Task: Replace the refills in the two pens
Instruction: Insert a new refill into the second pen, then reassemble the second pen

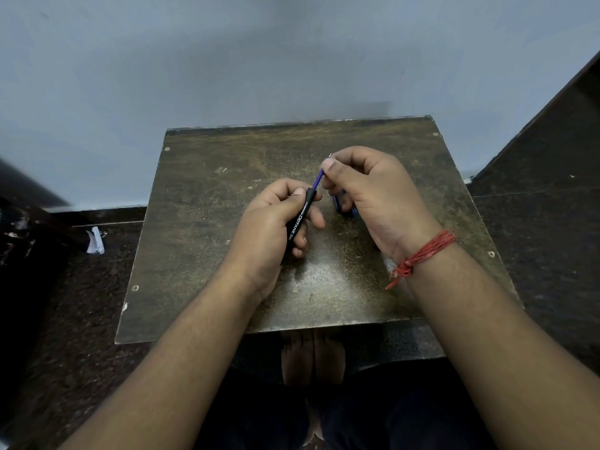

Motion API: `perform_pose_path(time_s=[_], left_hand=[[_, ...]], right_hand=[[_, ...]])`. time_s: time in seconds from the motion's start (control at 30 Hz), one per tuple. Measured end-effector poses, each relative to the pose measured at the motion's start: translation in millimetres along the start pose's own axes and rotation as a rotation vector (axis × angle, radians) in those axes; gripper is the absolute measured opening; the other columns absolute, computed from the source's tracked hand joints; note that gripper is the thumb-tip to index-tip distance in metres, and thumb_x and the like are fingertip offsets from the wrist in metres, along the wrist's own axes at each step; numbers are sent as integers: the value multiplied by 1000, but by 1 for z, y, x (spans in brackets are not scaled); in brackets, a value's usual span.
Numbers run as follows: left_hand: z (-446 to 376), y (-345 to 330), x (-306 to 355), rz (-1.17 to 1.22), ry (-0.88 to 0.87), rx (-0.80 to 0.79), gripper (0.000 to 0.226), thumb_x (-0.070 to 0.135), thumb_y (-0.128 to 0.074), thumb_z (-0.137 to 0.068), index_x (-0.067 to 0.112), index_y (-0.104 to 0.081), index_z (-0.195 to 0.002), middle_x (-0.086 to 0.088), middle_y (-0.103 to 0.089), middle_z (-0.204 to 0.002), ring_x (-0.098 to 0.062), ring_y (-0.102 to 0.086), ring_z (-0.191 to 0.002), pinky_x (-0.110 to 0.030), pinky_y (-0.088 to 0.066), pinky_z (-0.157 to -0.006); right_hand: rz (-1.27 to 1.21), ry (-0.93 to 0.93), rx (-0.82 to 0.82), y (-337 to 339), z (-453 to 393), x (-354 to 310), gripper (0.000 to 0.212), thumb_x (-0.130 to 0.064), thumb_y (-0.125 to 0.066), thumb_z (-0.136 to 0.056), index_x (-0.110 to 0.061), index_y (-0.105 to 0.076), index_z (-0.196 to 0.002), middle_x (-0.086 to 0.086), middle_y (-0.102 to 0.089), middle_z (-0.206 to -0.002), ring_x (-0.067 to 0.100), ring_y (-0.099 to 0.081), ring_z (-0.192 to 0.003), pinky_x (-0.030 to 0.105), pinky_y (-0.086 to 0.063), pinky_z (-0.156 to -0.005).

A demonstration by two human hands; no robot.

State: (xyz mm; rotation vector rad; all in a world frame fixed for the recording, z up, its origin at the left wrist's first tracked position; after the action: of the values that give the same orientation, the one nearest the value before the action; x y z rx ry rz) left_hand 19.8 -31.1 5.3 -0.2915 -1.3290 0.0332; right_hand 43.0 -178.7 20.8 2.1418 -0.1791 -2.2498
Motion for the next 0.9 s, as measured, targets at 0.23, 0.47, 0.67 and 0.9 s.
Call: perform_pose_path(time_s=[0.23, 0.47, 0.67, 0.9], left_hand=[[0, 0, -1, 4, 2, 3, 20, 16, -45, -103, 10, -62, -95, -3, -62, -65, -11, -37, -43, -22, -28, -43], [-1, 3, 1, 10, -7, 9, 21, 16, -45, -103, 10, -64, -96, -3, -63, -66, -10, -39, -44, -23, -30, -43], [0, 2, 2, 2, -5, 16, 21, 15, -44, -103, 11, -63, -96, -1, -62, -65, -9, -39, -44, -23, -29, -44], [-1, 2, 1, 13, -8, 14, 21, 15, -44, -103, 11, -62, -95, -1, -63, -65, -10, -39, -44, -22, -30, -42]], right_hand=[[37, 0, -28, 0, -1, 0, 11, -23, -65, -95, -16, -71, -88, -4, -68, -72, 4, -55, -61, 27, -44, -59], [364, 76, 287, 38, -12, 1, 5, -29, -65, -93, -26, -68, -91, -10, -65, -82, 4, -61, -76, 20, -47, -69], [870, 92, 200, 37, -14, 4, 8, -29, -64, -90, -26, -65, -83, -9, -58, -87, 14, -55, -90, 27, -43, -76], [1144, 77, 64, 23, -6, -2, 12, -32, -61, -94, -21, -66, -95, 0, -57, -104, 25, -48, -112, 37, -44, -87]])
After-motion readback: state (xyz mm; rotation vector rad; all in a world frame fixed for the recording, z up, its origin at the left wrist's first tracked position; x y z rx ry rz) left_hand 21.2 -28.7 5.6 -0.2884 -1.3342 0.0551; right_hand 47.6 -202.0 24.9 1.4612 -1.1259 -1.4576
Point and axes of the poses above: each hand's wrist, its own z-axis away from the middle knuckle, its own y-axis out of the back of the hand, x = y × z, the point moved 2 cm from there along -z, towards the middle knuckle
